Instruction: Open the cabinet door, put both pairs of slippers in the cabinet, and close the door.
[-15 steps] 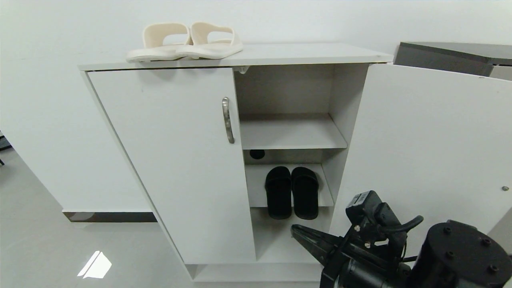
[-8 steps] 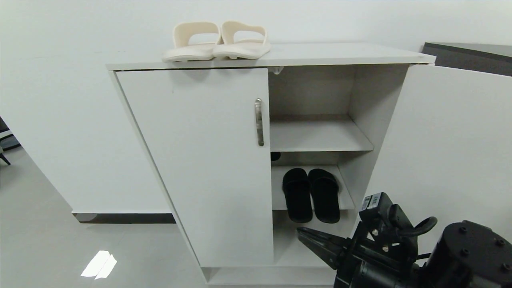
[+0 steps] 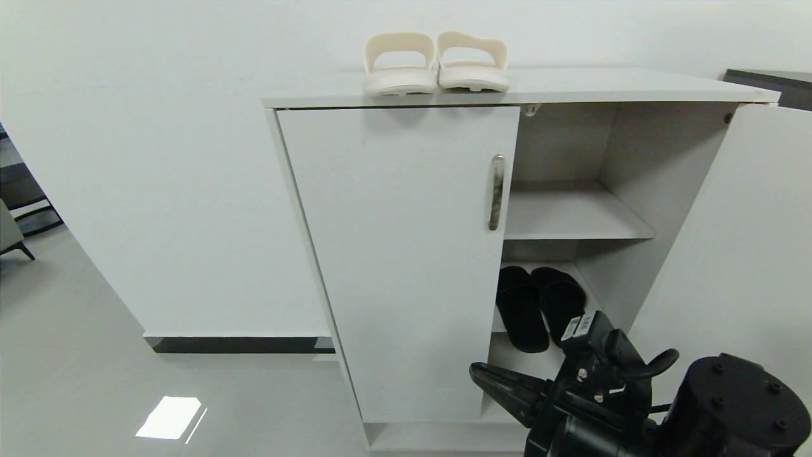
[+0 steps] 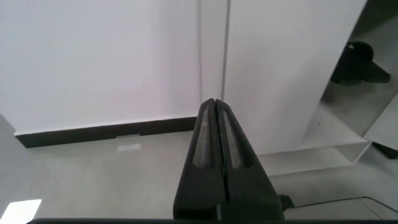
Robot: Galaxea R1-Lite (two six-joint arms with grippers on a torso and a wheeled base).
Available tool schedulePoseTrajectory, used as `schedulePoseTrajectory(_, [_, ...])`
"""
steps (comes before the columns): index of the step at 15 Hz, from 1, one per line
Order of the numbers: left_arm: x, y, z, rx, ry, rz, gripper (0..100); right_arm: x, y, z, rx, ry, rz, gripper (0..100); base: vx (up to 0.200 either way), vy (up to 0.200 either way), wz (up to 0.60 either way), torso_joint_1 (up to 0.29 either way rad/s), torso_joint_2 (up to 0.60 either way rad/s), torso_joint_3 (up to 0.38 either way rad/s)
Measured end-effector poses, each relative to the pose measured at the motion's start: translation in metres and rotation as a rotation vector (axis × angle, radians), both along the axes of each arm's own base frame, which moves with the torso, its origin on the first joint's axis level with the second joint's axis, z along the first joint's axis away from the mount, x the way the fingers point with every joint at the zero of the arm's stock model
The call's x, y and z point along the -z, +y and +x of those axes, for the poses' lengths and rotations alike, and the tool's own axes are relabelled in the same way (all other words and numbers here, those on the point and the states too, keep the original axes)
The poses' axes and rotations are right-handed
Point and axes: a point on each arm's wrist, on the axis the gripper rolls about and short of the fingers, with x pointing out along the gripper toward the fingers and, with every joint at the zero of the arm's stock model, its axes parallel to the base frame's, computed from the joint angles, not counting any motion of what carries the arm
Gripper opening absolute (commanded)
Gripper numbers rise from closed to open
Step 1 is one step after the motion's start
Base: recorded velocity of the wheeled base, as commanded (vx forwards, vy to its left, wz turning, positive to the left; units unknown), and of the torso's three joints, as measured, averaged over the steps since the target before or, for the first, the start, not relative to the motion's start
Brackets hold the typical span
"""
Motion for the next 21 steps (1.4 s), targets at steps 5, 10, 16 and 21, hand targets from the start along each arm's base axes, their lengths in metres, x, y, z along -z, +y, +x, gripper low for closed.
schedulePoseTrajectory(5, [0.000, 0.000, 0.000, -0.001, 0.000, -0.004, 0, 0.008, 0.001, 0.005, 0.014, 0.009, -0.035, 0, 0.000, 0.080, 0.00, 0.001, 0.00, 0.000])
schedulePoseTrajectory(10, [0.000, 0.000, 0.000, -0.003, 0.000, -0.012, 0, 0.013, 0.000, 0.005, 0.014, 0.000, -0.065, 0, 0.000, 0.000, 0.00, 0.000, 0.00, 0.000])
schedulePoseTrajectory(16, [0.000, 0.000, 0.000, -0.003, 0.001, -0.013, 0, 0.013, -0.001, 0.007, 0.017, -0.005, -0.053, 0, 0.000, 0.000, 0.00, 0.013, -0.06, -0.041])
schedulePoseTrajectory(21, [0.000, 0.000, 0.000, -0.003, 0.000, -0.014, 0, 0.013, 0.000, 0.007, 0.020, -0.007, -0.052, 0, 0.000, 0.000, 0.00, 0.109, -0.37, -0.284])
